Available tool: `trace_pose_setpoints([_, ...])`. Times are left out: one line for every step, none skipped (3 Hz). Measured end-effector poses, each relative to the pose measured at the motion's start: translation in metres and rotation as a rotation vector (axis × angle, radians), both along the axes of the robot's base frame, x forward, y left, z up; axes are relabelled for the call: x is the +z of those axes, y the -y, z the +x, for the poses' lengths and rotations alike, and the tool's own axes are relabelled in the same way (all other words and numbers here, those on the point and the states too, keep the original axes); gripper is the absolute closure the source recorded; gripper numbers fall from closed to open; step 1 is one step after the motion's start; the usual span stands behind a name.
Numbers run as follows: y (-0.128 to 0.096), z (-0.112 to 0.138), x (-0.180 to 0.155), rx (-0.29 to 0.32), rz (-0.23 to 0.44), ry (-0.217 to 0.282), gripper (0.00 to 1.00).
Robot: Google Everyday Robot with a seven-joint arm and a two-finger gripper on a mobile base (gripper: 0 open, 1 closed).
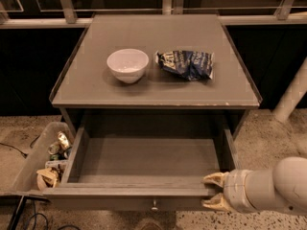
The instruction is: Open top drawer
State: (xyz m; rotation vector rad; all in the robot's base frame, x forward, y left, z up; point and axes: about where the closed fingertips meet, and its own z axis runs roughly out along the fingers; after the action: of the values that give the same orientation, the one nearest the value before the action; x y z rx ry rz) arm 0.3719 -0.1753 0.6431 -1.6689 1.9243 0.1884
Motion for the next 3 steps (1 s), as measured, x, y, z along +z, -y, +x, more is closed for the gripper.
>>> trace_pose_setpoints([0.0,0.0,0.0,0.0,0.0,0.0,0.81])
trace_pose_setpoints([0.0,0.0,0.0,0.0,0.0,0.0,0.58])
trace_pose_setpoints([0.0,0.0,0.0,0.0,0.0,0.0,0.35])
